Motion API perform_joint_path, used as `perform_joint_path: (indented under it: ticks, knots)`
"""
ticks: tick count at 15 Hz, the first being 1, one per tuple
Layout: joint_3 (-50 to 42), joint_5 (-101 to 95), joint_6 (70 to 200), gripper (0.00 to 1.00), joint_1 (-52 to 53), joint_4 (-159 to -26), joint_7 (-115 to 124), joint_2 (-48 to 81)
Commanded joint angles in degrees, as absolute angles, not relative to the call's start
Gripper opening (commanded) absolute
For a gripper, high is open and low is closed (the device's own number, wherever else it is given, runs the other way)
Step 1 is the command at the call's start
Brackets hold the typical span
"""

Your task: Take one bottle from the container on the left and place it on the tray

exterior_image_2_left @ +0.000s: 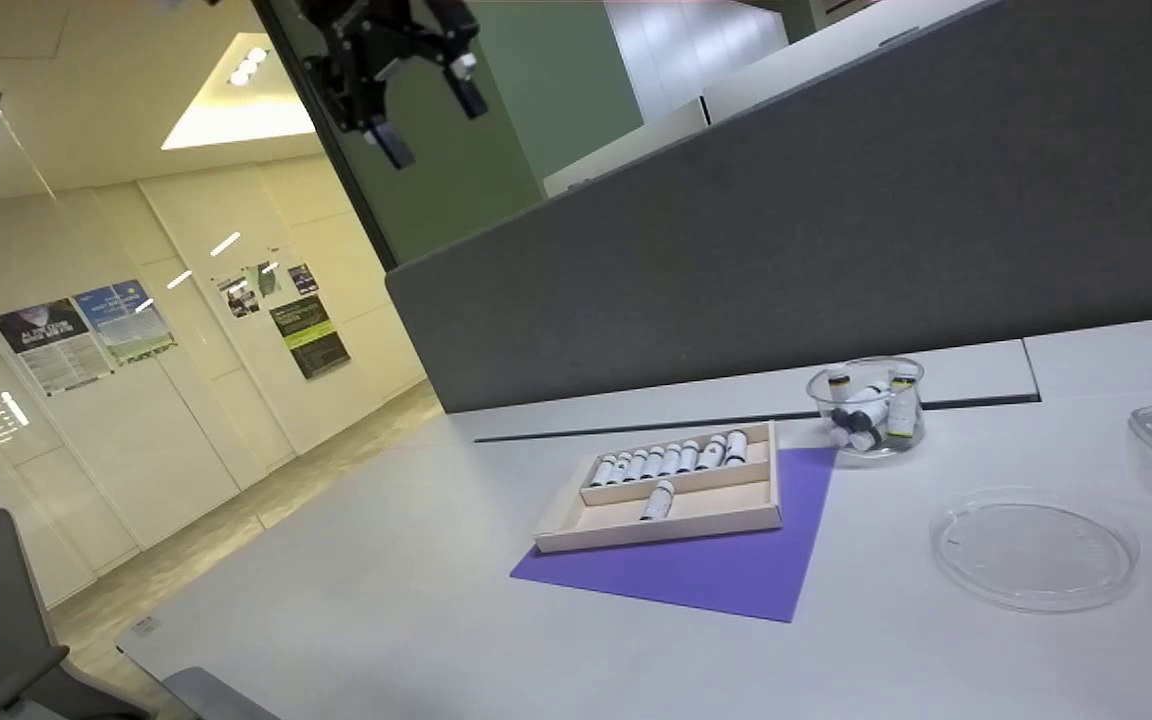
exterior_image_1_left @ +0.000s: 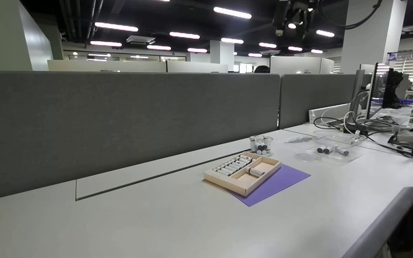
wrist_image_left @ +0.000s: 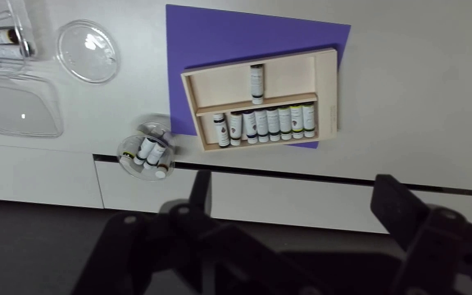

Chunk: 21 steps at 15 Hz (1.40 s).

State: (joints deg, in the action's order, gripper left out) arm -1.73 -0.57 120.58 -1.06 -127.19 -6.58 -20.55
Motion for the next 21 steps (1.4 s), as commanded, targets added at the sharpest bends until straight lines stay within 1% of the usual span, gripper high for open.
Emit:
perform_joint_path:
  ticks: [1, 3, 5, 6, 8, 10, 21]
  knots:
    - [-6.63, -2.06, 117.29, 1.00, -3.59, -116.49, -12.75, -11.16]
    - [-8.70, -3.57, 116.24, 1.00, -5.88, -110.45, -13.44, -6.07]
    - [-10.03, -3.62, 112.88, 1.00, -8.07, -104.27, -8.74, -1.89]
    - [-9.18, -3.16, 117.51, 1.00, -7.09, -112.24, -12.36, -6.93]
    - [-10.05, -3.17, 115.46, 1.00, -8.54, -107.65, -11.93, -3.45]
    - [-10.00, -3.17, 114.76, 1.00, -8.67, -106.10, -11.31, -2.22]
    - [-9.80, -3.17, 114.53, 1.00, -8.45, -105.78, -10.62, -2.12]
